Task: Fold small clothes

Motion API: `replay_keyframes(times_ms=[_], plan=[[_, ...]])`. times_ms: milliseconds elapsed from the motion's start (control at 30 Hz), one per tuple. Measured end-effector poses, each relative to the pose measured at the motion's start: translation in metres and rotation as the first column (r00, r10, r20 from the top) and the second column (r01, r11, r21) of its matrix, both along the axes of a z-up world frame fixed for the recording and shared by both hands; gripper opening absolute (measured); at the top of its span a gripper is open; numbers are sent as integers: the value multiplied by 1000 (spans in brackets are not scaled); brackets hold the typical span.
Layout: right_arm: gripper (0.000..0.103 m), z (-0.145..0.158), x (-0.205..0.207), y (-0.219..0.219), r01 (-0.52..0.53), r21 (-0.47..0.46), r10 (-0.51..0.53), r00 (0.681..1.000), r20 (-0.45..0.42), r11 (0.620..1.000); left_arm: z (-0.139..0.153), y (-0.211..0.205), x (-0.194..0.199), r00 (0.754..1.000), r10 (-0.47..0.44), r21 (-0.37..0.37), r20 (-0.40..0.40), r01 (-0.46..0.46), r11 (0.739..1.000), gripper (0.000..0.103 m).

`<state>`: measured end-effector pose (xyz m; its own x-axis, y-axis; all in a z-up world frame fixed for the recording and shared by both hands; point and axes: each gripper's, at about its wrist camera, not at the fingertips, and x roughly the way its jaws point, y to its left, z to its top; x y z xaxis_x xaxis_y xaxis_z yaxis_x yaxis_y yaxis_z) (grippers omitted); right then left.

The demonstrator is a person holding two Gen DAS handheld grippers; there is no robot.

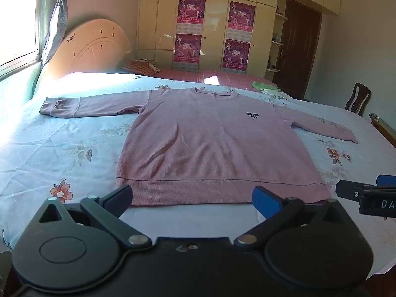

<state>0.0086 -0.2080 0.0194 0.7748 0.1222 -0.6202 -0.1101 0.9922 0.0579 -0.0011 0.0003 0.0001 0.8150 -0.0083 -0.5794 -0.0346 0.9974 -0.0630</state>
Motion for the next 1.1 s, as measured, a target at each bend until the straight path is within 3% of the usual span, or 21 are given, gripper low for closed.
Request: replay_keyframes(times_ms=[233,300,1100], plan=[[103,-2,3,-3,-1,-4,1,1000,-2,1000,1,-2,-11,1000,-9,5,-2,9,1000,103],[103,-4,3,-5,0,-4,0,1000,-4,1000,-3,-1,4,1000,2,0,-19,-2,1000,103],[103,-2,4,-6,10,2,-9,1000,-15,1000,-4,-7,7,1000,-2,12,-30,2,1000,103]])
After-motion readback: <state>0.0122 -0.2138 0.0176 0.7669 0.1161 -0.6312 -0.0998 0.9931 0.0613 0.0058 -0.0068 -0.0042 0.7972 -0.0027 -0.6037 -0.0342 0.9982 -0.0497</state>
